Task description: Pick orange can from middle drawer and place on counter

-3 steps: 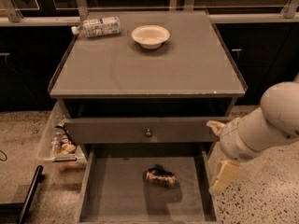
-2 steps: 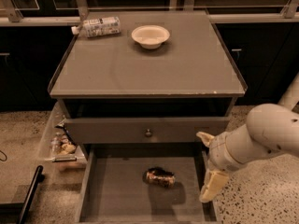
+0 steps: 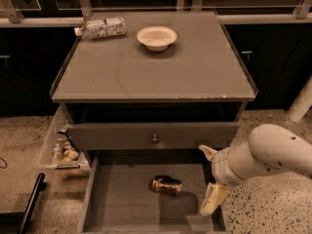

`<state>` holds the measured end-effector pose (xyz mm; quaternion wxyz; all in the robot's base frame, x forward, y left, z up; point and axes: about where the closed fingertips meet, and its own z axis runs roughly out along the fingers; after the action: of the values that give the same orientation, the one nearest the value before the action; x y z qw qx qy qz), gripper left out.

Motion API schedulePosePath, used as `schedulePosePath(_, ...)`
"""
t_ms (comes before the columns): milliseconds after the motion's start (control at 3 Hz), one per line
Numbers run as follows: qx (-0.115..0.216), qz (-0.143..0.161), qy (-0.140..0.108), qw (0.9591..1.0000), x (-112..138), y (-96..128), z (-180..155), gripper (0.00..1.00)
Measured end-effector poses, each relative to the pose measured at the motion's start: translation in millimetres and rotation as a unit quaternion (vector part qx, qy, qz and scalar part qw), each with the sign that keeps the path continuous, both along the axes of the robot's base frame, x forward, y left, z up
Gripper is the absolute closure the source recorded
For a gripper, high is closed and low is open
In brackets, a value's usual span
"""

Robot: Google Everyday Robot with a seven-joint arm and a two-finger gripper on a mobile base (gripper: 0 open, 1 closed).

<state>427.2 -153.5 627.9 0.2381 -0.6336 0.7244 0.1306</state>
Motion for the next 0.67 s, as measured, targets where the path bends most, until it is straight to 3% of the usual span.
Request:
schedulePosePath(333,0.004,-0.004,-0.004,1.0,4,3,-15,0.0)
schedulePosePath(667,0.014,0.009,-0.009,0.9998,18,7,-59,0.0)
